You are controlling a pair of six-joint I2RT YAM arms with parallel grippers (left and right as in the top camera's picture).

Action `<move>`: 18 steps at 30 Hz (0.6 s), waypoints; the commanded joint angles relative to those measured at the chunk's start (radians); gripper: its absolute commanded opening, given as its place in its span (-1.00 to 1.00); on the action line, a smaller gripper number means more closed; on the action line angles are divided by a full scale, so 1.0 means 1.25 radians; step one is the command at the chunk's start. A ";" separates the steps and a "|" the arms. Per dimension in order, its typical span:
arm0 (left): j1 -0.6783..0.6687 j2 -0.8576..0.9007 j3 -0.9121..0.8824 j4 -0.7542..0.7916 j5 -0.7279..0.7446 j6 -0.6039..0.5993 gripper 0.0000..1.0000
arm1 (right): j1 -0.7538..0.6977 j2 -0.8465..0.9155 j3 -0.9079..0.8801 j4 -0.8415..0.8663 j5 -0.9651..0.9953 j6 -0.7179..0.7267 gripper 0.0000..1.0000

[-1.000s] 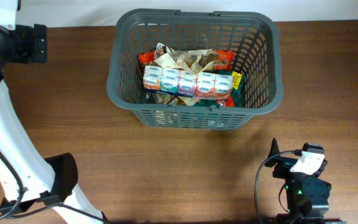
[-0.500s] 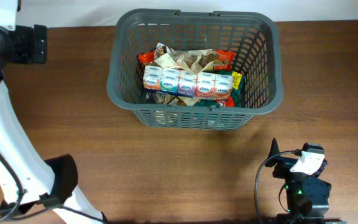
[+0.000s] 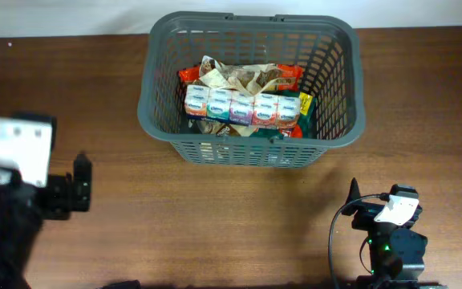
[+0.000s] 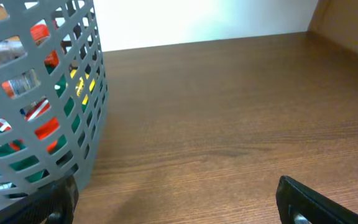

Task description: Pack container

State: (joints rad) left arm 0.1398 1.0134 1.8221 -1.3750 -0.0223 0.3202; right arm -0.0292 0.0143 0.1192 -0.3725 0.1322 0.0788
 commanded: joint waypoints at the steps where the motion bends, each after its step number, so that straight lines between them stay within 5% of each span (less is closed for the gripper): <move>1: -0.001 -0.144 -0.275 0.166 0.161 -0.038 0.99 | 0.004 -0.009 -0.006 0.002 0.009 0.004 0.98; 9: -0.003 -0.513 -0.938 0.578 0.189 -0.202 0.99 | 0.004 -0.009 -0.006 0.002 0.009 0.004 0.98; 18: -0.060 -0.722 -1.310 0.807 0.179 -0.230 0.99 | 0.004 -0.009 -0.006 0.002 0.009 0.004 0.98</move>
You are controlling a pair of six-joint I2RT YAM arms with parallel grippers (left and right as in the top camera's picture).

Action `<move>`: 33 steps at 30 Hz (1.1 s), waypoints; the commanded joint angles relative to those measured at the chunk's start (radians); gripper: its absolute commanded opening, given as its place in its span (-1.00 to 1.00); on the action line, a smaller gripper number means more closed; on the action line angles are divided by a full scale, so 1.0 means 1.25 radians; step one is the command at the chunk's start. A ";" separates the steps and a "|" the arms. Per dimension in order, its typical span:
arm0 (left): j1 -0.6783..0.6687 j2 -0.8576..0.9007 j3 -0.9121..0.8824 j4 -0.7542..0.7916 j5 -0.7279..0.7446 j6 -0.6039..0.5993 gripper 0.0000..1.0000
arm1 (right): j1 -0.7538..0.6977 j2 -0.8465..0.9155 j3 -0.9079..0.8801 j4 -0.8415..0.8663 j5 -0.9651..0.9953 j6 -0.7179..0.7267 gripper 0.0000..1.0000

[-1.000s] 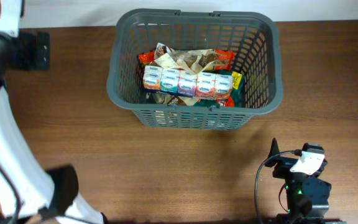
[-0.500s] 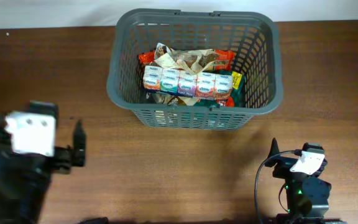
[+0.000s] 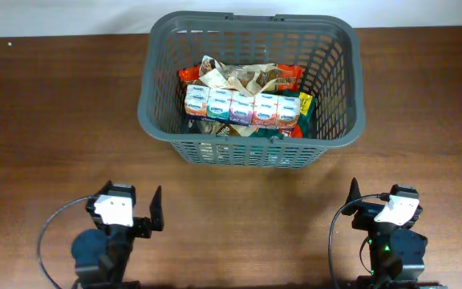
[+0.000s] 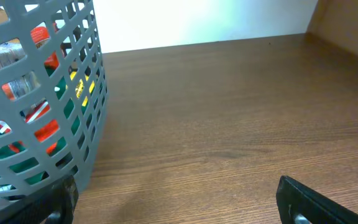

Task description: Pack container

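The grey plastic basket [image 3: 339,88] stands at the table's far middle. It holds a row of small tissue packs [image 3: 243,108] lying on top of crumpled snack bags [image 3: 239,76] and red and green packets. My left gripper [image 3: 137,215] sits low at the front left, well short of the basket, with one finger standing off to its side and nothing in it. At the front right my right gripper [image 4: 188,205] is open over bare wood. The basket's wall [image 4: 36,143] is just past its left finger.
The brown wooden table [image 3: 54,120] runs out on both sides of the basket. A white wall [image 4: 204,22] lies beyond the far edge. Black cables loop beside each arm base at the front edge.
My left arm was at the left edge, raised close to the overhead camera. Now it sits folded low at the front left. The right arm and the basket's contents have not moved.
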State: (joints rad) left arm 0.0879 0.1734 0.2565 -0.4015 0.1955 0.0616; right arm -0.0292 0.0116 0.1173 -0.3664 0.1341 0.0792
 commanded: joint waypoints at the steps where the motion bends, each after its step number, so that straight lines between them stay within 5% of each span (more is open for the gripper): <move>1: -0.020 -0.060 -0.069 0.027 -0.002 -0.023 0.99 | 0.004 -0.006 -0.005 -0.002 0.007 0.004 0.98; 33: -0.033 -0.135 -0.117 0.028 -0.055 -0.020 0.99 | 0.004 -0.006 -0.005 -0.002 0.007 0.004 0.99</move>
